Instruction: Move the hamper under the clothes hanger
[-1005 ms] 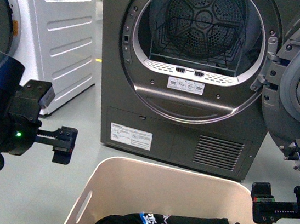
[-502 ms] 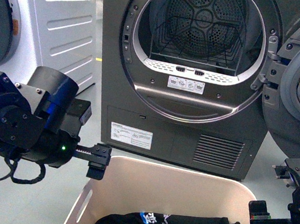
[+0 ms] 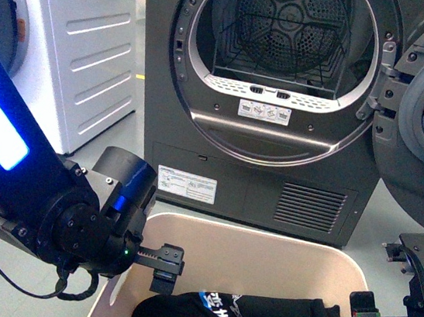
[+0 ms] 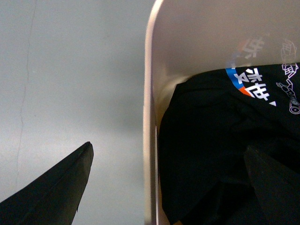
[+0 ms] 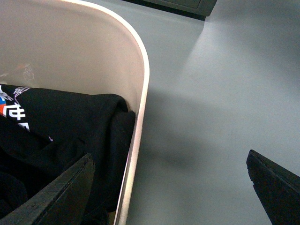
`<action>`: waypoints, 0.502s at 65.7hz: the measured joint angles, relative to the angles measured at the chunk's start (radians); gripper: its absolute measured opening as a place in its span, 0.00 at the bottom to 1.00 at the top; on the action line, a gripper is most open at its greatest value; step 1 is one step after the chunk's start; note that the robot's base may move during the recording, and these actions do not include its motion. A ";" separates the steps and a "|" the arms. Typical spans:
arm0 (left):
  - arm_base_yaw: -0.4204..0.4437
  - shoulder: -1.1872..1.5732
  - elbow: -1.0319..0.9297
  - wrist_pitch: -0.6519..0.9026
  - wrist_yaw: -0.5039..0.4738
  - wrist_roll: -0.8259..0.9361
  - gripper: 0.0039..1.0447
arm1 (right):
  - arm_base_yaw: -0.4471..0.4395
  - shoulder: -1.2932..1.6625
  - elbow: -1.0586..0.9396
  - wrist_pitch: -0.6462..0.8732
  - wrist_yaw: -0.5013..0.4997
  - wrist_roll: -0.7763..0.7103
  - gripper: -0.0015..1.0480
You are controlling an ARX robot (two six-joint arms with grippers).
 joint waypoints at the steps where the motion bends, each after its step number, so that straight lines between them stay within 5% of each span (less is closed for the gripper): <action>1: 0.000 0.001 0.000 -0.001 -0.001 -0.003 0.94 | 0.000 0.001 0.000 0.000 0.000 0.000 0.93; 33: 0.002 0.014 -0.016 0.014 -0.007 -0.037 0.94 | 0.015 0.079 0.044 -0.093 0.025 -0.025 0.93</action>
